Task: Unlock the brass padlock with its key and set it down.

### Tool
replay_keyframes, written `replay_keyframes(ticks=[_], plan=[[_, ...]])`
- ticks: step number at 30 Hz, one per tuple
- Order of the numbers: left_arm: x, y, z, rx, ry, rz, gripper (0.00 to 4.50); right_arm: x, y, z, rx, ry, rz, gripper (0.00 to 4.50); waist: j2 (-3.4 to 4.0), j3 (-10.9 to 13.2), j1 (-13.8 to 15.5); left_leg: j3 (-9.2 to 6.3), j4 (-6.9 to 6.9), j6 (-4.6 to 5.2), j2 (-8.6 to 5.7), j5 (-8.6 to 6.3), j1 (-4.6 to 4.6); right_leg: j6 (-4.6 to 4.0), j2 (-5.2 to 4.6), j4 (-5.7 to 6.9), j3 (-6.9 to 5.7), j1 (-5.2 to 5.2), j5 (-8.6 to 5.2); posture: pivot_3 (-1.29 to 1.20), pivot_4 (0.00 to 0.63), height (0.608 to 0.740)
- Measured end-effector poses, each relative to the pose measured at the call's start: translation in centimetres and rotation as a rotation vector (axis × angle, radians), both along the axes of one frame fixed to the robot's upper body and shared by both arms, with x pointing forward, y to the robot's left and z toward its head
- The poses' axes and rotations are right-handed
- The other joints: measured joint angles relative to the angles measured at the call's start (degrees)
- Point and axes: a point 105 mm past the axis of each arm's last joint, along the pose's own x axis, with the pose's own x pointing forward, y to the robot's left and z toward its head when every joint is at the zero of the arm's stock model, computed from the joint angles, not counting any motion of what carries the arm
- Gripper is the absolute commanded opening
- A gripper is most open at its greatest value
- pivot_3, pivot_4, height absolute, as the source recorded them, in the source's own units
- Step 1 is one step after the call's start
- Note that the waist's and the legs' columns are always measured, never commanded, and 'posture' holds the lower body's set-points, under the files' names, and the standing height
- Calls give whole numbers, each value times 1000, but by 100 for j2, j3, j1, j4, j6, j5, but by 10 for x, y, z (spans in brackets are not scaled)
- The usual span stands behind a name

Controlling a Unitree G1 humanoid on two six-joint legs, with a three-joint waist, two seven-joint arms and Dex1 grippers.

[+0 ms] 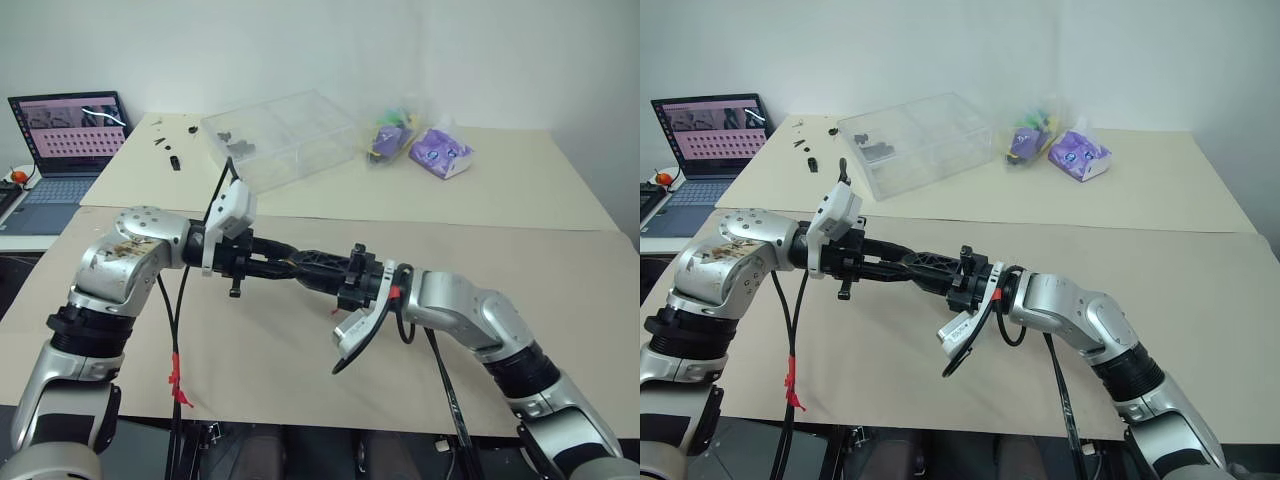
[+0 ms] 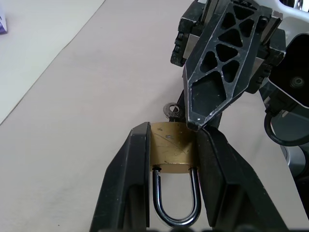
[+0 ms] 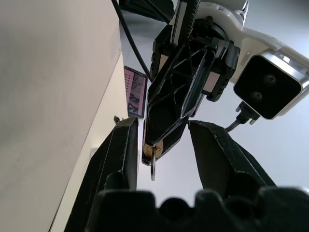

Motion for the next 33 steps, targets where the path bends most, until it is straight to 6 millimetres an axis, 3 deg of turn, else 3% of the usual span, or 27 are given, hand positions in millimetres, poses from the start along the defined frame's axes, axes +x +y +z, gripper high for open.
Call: replay_keyframes(ticks=[14, 17, 21, 33], plan=[[-6, 0, 1, 14, 17, -30, 835, 0, 1, -1, -4, 22, 4, 2117, 0, 0, 1, 0, 0, 0, 0, 0, 0, 0, 0, 0, 0, 0, 0, 0, 150, 740], [-6, 0, 1, 14, 17, -30, 835, 0, 1, -1, -4, 23, 4, 1438, 0, 0, 1, 0, 0, 0, 0, 0, 0, 0, 0, 0, 0, 0, 0, 0, 150, 740], [-6, 0, 2, 12, 14, -28, 835, 0, 1, -1, -4, 26, 5, 134, 0, 0, 0, 0, 0, 0, 0, 0, 0, 0, 0, 0, 0, 0, 0, 0, 150, 740], [-6, 0, 3, 9, 13, -30, 835, -1, 1, -1, 0, 32, 7, 78, -1, 0, 1, 0, 0, 0, 0, 0, 0, 0, 0, 0, 0, 0, 0, 0, 150, 740]])
